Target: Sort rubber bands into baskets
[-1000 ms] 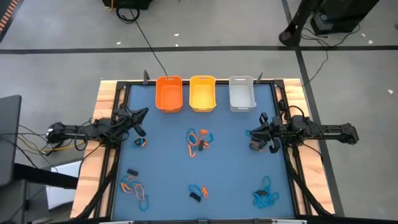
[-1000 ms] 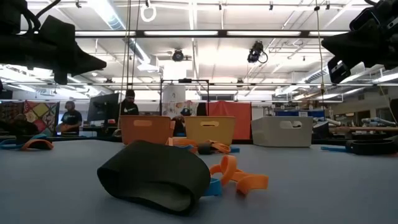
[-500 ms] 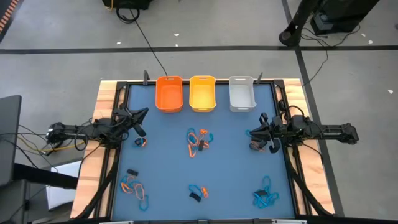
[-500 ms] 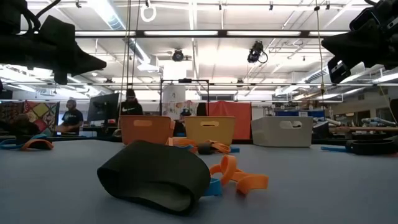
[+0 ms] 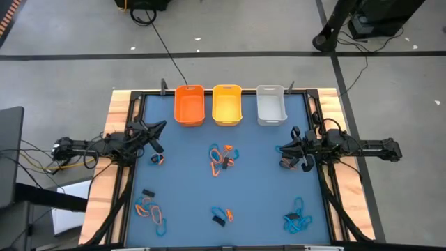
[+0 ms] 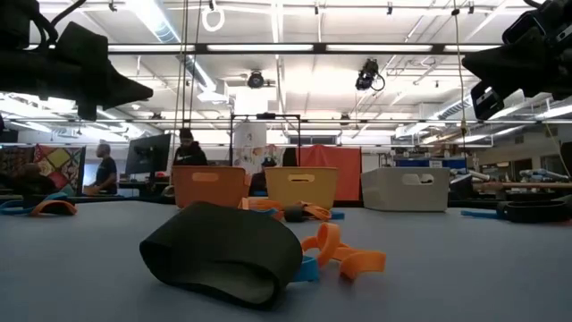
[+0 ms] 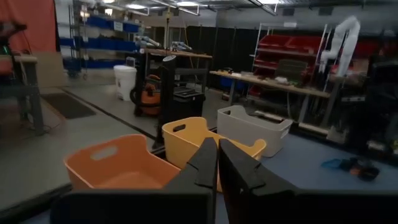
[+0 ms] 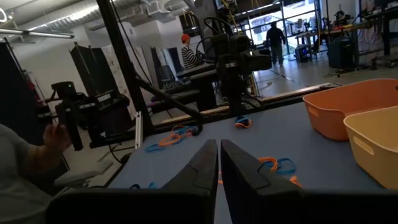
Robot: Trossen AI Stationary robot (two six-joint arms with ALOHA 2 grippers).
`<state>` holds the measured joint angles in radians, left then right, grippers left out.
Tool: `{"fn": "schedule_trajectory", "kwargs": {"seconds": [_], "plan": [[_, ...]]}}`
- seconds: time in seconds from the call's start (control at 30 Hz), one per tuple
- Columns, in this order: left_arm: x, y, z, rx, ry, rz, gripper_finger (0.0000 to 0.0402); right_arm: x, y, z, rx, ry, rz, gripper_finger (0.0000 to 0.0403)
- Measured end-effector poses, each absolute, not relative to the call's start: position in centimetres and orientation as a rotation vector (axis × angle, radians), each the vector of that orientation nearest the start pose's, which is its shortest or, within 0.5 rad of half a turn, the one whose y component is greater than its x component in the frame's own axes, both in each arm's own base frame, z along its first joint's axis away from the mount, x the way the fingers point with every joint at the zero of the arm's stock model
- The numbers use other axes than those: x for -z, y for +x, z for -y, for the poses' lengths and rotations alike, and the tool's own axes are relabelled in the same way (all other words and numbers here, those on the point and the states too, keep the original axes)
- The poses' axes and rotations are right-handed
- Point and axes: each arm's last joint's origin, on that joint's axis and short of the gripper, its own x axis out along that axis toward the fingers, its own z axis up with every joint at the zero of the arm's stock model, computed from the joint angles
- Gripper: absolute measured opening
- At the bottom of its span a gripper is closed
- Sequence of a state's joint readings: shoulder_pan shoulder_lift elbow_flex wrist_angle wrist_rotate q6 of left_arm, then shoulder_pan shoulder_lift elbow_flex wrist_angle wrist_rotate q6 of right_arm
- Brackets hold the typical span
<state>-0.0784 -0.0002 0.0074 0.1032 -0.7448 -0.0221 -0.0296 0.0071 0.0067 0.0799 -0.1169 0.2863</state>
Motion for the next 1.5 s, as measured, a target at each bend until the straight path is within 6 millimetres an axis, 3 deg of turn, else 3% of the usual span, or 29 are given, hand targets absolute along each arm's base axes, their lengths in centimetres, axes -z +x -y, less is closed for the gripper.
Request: {"fn": "schedule_trajectory", "kwargs": {"seconds": [0.13,1.17,1.4,1.5], "plan": [[-17.4,9.0,-1.3,-0.675,0.056,0.061,0.002,-17.3,9.7,-0.1,-0.098,0.28,0.066,0.0033],[-17.8,9.0,-1.3,-0.676,0.033,0.101,0.002,-17.9,9.7,0.0,-0.079,0.221,0.136,0.0033],[-17.8,9.2,-1.1,-0.587,0.01,0.113,0.0022,-18.0,9.6,0.9,0.235,0.23,0.182,0.0033],[-17.6,9.3,-1.1,-0.586,0.016,0.091,0.0035,-17.7,9.9,1.1,0.289,0.242,0.144,0.0038]]}}
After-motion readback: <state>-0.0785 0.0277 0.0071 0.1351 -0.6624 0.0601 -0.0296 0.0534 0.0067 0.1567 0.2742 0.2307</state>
